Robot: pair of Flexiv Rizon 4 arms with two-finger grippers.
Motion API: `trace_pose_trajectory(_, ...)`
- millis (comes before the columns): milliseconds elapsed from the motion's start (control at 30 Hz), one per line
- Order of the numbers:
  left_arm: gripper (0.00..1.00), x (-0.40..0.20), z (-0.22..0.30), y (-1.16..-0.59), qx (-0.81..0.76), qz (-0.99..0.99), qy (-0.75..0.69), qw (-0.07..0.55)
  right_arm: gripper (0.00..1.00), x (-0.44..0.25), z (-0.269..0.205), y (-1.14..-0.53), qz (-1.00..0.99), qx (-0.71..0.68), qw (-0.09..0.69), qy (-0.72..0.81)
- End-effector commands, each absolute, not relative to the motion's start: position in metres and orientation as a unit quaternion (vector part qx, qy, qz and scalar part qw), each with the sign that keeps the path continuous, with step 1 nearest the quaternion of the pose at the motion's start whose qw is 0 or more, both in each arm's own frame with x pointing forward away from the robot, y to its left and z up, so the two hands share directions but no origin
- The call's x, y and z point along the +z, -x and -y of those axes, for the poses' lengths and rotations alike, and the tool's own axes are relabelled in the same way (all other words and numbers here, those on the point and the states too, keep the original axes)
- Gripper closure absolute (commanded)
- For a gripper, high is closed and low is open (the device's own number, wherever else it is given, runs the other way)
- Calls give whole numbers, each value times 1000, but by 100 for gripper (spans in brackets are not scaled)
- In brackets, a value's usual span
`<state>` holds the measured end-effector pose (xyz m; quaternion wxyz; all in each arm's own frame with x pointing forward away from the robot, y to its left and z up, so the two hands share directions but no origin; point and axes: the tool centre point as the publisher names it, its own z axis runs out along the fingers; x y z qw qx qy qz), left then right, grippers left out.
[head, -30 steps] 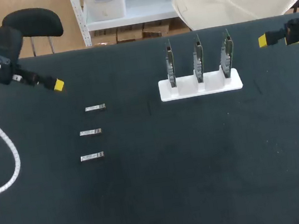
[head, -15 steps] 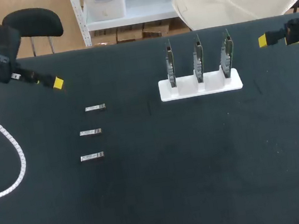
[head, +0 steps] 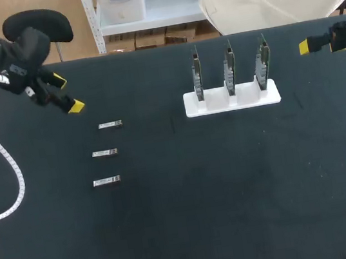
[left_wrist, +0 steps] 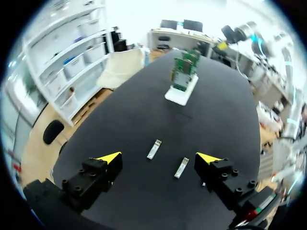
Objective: Pick up the optical module with the left hand, and insert it into the network port with the right hand.
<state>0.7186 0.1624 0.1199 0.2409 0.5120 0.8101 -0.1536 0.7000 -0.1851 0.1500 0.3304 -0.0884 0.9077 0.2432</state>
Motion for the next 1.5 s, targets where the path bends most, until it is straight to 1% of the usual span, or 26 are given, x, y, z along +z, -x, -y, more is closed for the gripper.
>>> trace_pose_trajectory(33, 0, 108, -161, -739, -157, -764, -601, 174, 0, 150, 185, -700, -908, 243, 330, 88)
trace_pose_trajectory(267, 0, 90, -161, -747, -106, -742, -647, 141, 0, 150, 185, -700, -908, 243, 330, 88)
trace_pose_trajectory(400, 0, 75, -160, -751, -84, -742, -653, 124, 0, 150, 185, -700, -908, 243, 330, 88)
trace_pose_trajectory(533, 0, 69, -155, -751, -90, -739, -657, 119, 0, 150, 185, -700, -908, 243, 330, 88)
trace_pose_trajectory(667, 0, 58, -151, -749, -69, -741, -662, 93, 0, 150, 185, -700, -908, 243, 330, 88)
trace_pose_trajectory(1100, 0, 35, -149, -748, 1, -738, -671, 78, 0, 150, 185, -700, -908, 243, 330, 88)
trace_pose_trajectory(1500, 0, 19, -142, -746, 9, -734, -675, 73, 0, 150, 185, -700, -908, 243, 330, 88)
